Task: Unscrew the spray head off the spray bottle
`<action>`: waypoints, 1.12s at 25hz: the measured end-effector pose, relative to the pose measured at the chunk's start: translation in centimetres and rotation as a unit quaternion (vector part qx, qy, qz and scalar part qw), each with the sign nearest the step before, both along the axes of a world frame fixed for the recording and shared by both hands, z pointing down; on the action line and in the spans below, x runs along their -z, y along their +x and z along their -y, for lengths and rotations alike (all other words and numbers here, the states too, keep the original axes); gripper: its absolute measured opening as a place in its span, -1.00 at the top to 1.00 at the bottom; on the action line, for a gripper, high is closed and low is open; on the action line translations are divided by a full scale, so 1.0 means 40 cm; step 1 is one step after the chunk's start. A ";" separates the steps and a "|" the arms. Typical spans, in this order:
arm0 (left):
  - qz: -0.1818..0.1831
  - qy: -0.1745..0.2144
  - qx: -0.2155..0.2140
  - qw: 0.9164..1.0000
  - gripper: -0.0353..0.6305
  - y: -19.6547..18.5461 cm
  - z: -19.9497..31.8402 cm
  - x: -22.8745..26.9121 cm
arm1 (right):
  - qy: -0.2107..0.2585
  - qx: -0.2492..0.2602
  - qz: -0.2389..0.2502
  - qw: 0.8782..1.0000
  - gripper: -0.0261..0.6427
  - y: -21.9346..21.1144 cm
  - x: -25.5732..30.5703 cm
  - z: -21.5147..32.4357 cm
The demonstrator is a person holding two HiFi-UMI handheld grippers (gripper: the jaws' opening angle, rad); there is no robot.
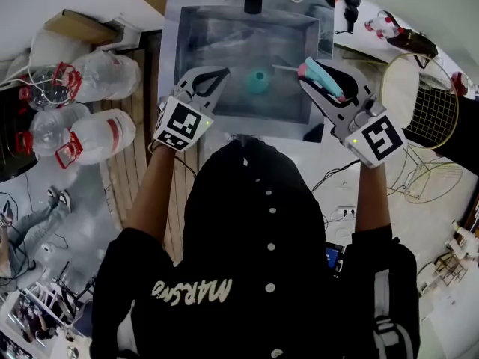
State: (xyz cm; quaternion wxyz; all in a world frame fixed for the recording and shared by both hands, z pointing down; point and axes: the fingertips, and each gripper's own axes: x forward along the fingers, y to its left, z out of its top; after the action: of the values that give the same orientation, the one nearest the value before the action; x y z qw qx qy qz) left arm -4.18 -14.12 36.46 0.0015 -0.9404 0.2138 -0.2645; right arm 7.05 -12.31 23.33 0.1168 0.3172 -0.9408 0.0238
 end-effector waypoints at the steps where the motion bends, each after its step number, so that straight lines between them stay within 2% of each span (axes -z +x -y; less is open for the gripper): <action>1: -0.010 0.001 0.008 1.000 0.82 -0.002 -0.002 0.035 | 0.003 -0.013 0.006 1.000 0.49 0.012 0.012 -0.004; 7: -0.066 -0.001 0.068 0.996 0.82 -0.051 0.008 0.223 | -0.002 -0.094 0.022 0.995 0.49 0.112 0.051 -0.029; 11: -0.084 0.006 0.101 0.991 0.82 -0.101 -0.012 0.303 | 0.002 -0.138 0.034 0.990 0.49 0.153 0.087 -0.067; 16: -0.093 0.024 0.140 0.985 0.82 -0.154 -0.033 0.353 | 0.024 -0.206 0.035 0.978 0.49 0.203 0.124 -0.089; 21: -0.124 0.079 0.183 0.972 0.82 -0.223 -0.058 0.396 | 0.056 -0.274 0.046 0.959 0.49 0.273 0.142 -0.126; 28: -0.136 0.090 0.210 0.964 0.82 -0.255 -0.081 0.415 | 0.071 -0.314 0.030 0.946 0.49 0.306 0.125 -0.183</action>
State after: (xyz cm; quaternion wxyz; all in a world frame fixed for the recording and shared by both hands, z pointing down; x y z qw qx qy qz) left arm -14.40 -10.89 19.84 0.0012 -0.8974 0.4278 -0.1080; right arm 19.27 -4.99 18.34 0.0528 0.6035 -0.7956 0.0018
